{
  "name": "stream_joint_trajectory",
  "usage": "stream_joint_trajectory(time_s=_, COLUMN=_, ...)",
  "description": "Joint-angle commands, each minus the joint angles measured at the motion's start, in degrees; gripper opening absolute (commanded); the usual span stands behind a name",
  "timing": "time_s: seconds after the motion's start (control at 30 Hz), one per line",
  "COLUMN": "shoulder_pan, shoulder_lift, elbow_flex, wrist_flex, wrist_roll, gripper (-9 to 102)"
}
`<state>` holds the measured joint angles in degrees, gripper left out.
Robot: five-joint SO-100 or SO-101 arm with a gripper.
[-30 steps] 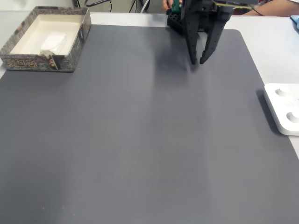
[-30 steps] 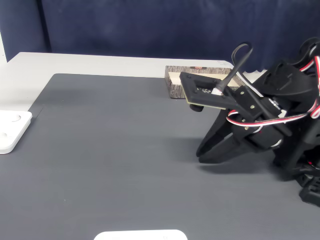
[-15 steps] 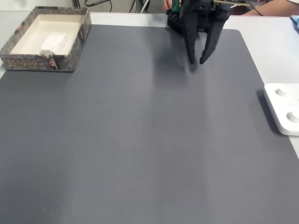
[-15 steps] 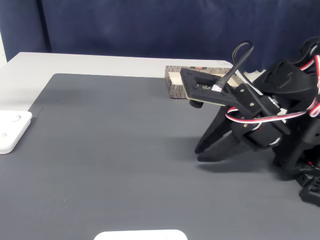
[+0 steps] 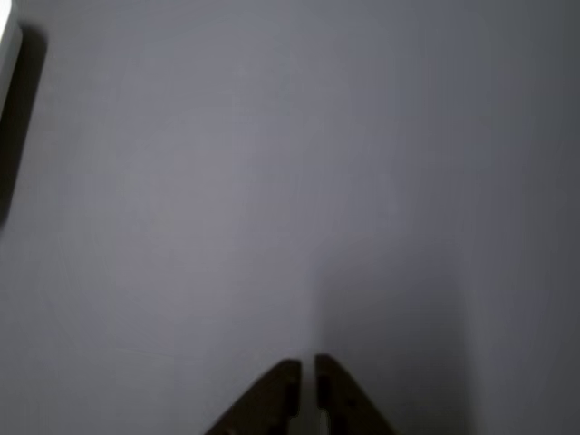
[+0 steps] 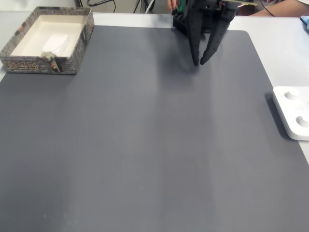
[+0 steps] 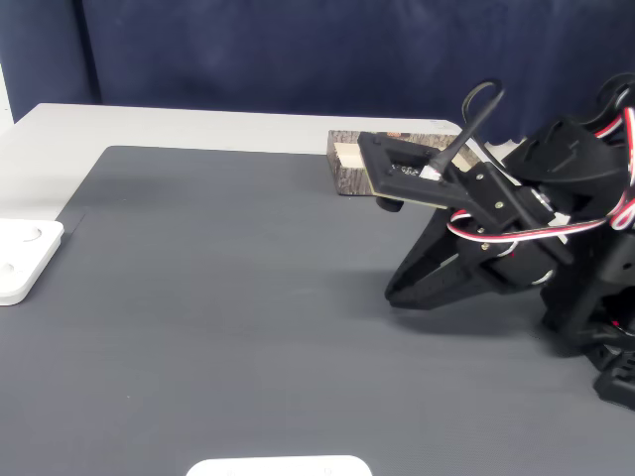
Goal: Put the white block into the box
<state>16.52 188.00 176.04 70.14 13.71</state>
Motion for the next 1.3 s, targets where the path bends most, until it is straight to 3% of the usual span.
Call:
stream_joint_trajectory(time_s=0.0, shoulder_pan=0.53, shoulder_lift=0.79, elbow_flex=1.14, wrist_flex=0.09, wrist_roll=0.26, gripper=-2)
stream_joint_trajectory(time_s=1.27, shoulder_pan=0.26, shoulder_lift=1.85, elbow_flex=1.14, wrist_flex=0.00, wrist_roll=0.18, gripper=-2)
